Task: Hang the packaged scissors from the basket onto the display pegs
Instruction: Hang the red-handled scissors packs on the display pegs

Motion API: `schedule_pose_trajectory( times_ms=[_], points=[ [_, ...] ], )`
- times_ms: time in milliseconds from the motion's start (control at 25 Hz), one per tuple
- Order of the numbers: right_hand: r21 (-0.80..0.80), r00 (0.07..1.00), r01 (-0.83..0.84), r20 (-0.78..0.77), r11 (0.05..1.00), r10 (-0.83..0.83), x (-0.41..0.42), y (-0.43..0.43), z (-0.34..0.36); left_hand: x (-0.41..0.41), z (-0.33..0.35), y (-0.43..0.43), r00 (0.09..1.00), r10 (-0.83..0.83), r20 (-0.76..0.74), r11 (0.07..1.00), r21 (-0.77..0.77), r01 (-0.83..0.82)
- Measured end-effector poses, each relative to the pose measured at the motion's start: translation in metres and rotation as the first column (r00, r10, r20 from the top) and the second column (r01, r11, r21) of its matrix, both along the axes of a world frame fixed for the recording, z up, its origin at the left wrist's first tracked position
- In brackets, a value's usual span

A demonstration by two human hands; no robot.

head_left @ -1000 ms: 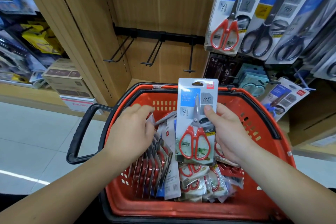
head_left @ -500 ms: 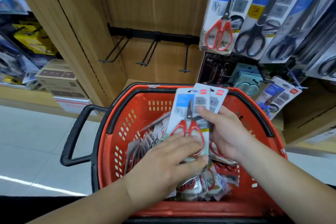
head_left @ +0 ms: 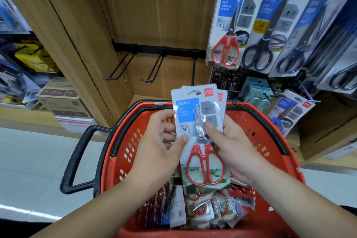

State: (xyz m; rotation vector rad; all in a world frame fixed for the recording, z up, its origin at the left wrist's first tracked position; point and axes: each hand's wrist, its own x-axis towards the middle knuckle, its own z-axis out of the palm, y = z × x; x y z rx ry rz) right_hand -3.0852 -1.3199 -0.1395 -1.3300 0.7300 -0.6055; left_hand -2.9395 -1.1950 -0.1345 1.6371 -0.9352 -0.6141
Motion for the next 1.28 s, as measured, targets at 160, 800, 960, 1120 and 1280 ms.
schedule_pose_trajectory(
  times_ms=[160,800,960,1120,1280],
  points=[
    [-0.086,0.997,-0.069,-0.034,0.994,0.066,-0.003,0.000,0.017,-0.002,0.012,-0.009,0.999,-0.052,-0.014,0.998,0.024,0.053],
    [-0.192,0.907,0.393,0.240,0.899,-0.345,0.002,-0.024,0.135,-0.001,0.132,-0.089,0.921,-0.113,-0.374,0.984,-0.168,0.053],
    [-0.128,0.901,0.429,0.127,0.894,-0.414,0.010,-0.025,0.121,0.021,0.106,-0.098,0.918,-0.023,-0.396,0.998,-0.059,0.000],
    [-0.182,0.880,0.473,0.040,0.862,-0.474,0.019,-0.037,0.110,0.043,0.087,-0.095,0.961,0.179,-0.210,0.982,-0.012,-0.186],
    [-0.183,0.896,0.442,0.056,0.878,-0.440,0.028,-0.035,0.105,0.049,0.094,-0.095,0.972,0.197,-0.131,0.975,-0.082,-0.208]
  ],
)
